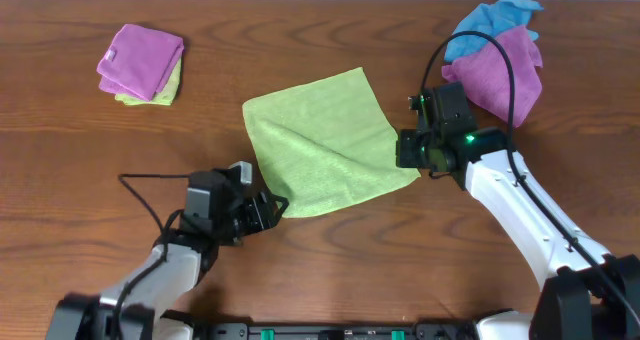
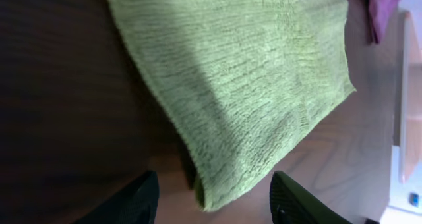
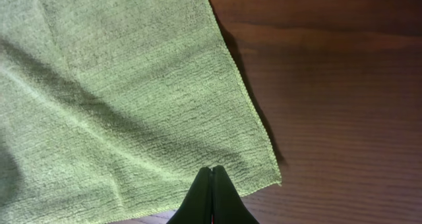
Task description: Fold the cloth
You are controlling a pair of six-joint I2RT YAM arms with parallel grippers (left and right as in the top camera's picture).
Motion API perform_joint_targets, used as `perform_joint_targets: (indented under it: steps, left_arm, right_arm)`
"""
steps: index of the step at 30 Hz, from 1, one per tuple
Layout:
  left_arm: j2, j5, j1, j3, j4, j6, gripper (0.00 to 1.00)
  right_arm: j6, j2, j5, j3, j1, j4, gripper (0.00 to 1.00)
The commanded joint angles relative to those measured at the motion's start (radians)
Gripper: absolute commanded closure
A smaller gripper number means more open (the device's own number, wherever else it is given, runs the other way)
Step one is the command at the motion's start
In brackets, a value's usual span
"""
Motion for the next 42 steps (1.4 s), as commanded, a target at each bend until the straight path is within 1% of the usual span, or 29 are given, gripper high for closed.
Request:
perform_joint_targets:
  steps: [1,6,11,17,21,24,29,31,35,38,42]
  left_arm:
    - [0.049,0.024,-0.026,-0.003,0.037,-0.022,0.44]
    - [0.124,0.016,-0.059,-0.003,0.104,-0.042,0.45]
    - [0.204,0.027,-0.067,-0.003,0.203,-0.075,0.45]
    - [0.232,0.156,-0.067,-0.003,0.203,-0.082,0.45]
    - [0.233,0.234,-0.067,-0.002,0.205,-0.108,0.45]
    - [0.233,0.286,-0.067,-0.003,0.201,-0.108,0.47]
    - [0.233,0.299,-0.067,-0.003,0.174,-0.108,0.49]
    - [0.232,0.314,-0.067,-0.003,0.169,-0.108,0.52]
    - [0.232,0.311,-0.067,-0.003,0.116,-0.101,0.52]
    - [0.232,0.31,-0.067,-0.003,0.111,-0.097,0.54]
    - [0.232,0.322,-0.067,-0.003,0.108,-0.097,0.59]
  right_arm:
    - [-0.014,0.005,-0.003,-0.002,-0.008,0.002,0.99]
    - [-0.014,0.005,-0.003,-0.002,-0.008,0.006,0.99]
    - [-0.014,0.005,-0.01,-0.002,-0.008,0.008,0.99]
    - [-0.014,0.005,-0.01,-0.002,-0.008,0.009,0.99]
    - [-0.014,0.005,-0.01,-0.001,-0.008,0.008,0.99]
    - [-0.014,0.005,-0.01,-0.001,-0.008,0.008,0.99]
    - [-0.014,0.005,-0.01,-0.001,-0.008,0.008,0.99]
    - [-0.014,0.005,-0.01,-0.002,-0.008,0.009,0.99]
    - [-0.014,0.005,-0.01,-0.002,-0.008,0.009,0.99]
    - [-0.014,0.005,-0.01,-0.002,-0.008,0.009,0.98]
    - [-0.014,0.005,-0.01,-0.001,-0.008,0.008,0.99]
